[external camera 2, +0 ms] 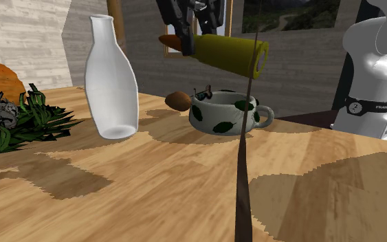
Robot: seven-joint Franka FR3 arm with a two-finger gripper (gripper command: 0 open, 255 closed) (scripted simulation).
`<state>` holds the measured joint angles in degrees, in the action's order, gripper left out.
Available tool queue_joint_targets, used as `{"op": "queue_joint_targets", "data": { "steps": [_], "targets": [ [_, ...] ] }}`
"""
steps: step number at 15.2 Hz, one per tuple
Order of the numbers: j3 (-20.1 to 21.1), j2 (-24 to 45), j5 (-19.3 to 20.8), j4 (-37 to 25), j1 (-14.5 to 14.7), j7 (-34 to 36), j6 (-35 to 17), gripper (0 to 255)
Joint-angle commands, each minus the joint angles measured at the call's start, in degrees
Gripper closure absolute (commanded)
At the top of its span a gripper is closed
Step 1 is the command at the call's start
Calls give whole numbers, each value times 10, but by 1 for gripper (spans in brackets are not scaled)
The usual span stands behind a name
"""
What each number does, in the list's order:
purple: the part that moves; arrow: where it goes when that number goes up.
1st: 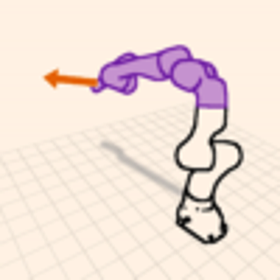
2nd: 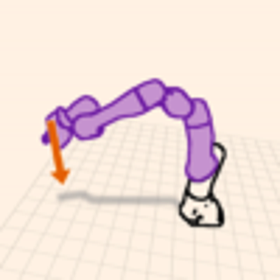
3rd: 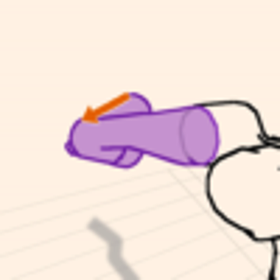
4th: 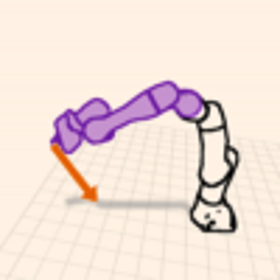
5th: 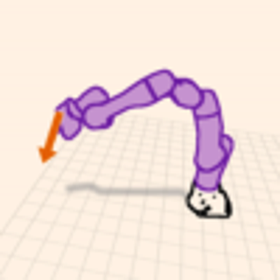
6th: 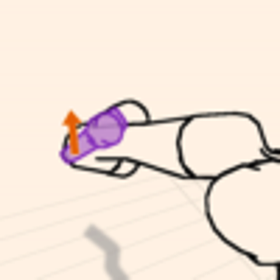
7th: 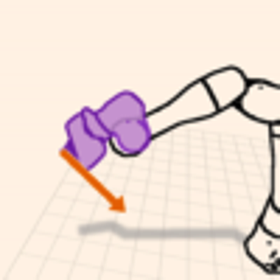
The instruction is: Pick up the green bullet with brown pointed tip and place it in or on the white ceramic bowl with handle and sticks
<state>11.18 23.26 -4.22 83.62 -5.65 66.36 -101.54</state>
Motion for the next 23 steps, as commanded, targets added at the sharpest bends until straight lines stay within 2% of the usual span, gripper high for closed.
{"op": "queue_joint_targets", "data": {
  "steps": [1,11,23],
  "targets": [
    [-4,-42,-8,58,-17,-21,-14,255],
    [-40,-214,-32,279,-83,-131,-51,255],
    [-42,-193,-33,339,-83,-143,-133,255]
  ]
}}
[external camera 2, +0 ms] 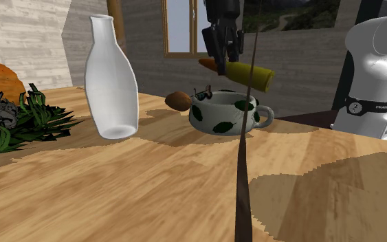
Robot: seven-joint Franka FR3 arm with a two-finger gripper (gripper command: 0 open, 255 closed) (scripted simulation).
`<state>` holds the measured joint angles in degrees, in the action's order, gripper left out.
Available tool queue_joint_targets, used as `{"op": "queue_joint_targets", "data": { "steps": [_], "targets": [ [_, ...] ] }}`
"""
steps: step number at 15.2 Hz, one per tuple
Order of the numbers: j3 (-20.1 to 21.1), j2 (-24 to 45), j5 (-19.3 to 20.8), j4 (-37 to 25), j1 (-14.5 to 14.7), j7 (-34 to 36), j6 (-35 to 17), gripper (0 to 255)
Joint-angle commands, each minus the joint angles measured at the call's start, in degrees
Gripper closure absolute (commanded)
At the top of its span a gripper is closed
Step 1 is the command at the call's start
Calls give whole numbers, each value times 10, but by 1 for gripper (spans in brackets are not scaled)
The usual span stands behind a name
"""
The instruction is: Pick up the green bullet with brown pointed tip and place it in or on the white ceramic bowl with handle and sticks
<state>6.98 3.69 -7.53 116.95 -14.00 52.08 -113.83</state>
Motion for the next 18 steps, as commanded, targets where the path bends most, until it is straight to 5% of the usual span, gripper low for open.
{"op": "queue_joint_targets", "data": {
  "steps": [1,11,12,18],
  "targets": [
    [0,6,0,10,1,-1,-17,255],
    [1,14,0,20,1,-3,-34,255],
    [1,14,0,20,1,-3,-34,0],
    [0,9,0,7,0,-2,-16,0]
  ]
}}
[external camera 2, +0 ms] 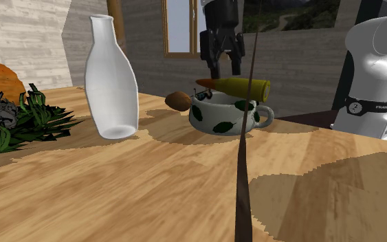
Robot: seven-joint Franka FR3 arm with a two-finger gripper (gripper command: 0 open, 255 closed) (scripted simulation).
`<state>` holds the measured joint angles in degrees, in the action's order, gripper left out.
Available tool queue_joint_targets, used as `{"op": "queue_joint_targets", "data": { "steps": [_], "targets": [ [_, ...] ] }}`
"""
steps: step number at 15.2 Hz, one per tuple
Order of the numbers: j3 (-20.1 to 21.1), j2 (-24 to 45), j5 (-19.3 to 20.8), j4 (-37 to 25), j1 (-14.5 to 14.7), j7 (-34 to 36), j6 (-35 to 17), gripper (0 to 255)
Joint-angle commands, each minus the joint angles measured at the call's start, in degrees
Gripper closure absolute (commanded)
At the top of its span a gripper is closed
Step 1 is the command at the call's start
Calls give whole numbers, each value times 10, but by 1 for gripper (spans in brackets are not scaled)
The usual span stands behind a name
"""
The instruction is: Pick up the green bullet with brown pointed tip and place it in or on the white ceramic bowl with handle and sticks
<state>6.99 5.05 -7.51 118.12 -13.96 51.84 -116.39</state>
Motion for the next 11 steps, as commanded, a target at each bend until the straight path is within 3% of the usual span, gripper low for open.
{"op": "queue_joint_targets", "data": {
  "steps": [1,3,11],
  "targets": [
    [-2,-10,1,-19,-2,0,29,0],
    [-3,-17,2,-45,-4,1,63,0],
    [-3,-17,2,-45,-4,1,63,0]
  ]
}}
